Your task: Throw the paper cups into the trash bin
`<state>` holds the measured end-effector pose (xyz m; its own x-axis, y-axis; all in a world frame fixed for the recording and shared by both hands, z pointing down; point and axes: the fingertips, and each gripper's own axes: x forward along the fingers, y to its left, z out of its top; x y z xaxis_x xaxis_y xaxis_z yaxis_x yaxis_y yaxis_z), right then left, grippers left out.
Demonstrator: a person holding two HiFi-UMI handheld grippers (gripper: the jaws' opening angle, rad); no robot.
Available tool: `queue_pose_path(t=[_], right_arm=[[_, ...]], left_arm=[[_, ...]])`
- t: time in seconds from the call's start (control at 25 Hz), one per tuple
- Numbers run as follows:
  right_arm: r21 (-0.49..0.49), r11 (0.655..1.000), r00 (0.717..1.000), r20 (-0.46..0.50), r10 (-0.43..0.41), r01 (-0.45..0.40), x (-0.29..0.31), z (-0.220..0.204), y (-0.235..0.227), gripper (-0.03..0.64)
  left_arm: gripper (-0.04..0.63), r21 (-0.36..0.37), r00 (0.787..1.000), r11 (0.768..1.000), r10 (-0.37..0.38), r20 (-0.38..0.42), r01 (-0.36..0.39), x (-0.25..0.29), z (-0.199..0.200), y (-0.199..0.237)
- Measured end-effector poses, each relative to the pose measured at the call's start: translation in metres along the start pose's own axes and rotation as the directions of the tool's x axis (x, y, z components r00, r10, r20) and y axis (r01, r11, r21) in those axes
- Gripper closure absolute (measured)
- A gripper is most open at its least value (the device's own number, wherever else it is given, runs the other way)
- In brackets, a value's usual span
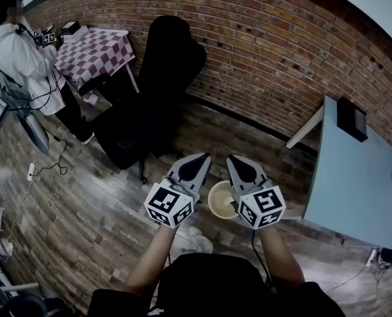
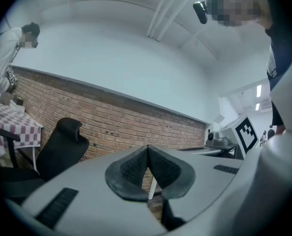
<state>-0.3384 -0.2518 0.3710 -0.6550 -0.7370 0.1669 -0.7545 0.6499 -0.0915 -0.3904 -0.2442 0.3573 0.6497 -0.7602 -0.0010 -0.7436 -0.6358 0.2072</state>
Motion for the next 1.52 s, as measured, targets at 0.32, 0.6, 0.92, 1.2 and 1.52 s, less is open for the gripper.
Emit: queue_pose_path(t=[0.32,0.6,0.92,1.2,1.52], right_arm=[[-0.014,1.0,1.0,0.017,0.014,-0.013,-0.046,0.007,0.002,0.612],[-0.008,1.0,0.999,0.038,0.023,-0.023,-0.085,0.012,0.004,0.612],[-0.016,0.999,0.998,0.063,0.028,-0.027,-0.126,0.014,0.006,0.612],[-0.024,0.999,0.995,0.083,0.048,-0.046,-0.16,0.014,0.013,0.612],[-0.049,0.997,0.993,0.093,0.066,-0.061,-0.196,0.013,0.023,0.612]], left_arm=[[0.591,0.021,0.999,1.0,0.022,0.032,-0.022,-0.002,0.003,-0.046],[0.591,0.021,0.999,1.0,0.007,0.039,-0.008,-0.003,0.003,-0.092],[0.591,0.047,0.998,0.999,-0.013,0.055,0.01,-0.01,0.005,-0.139],[0.591,0.068,0.998,0.998,0.001,0.061,-0.005,-0.02,0.003,-0.172],[0.591,0.077,0.997,0.997,0.008,0.081,-0.014,-0.033,0.002,-0.207]])
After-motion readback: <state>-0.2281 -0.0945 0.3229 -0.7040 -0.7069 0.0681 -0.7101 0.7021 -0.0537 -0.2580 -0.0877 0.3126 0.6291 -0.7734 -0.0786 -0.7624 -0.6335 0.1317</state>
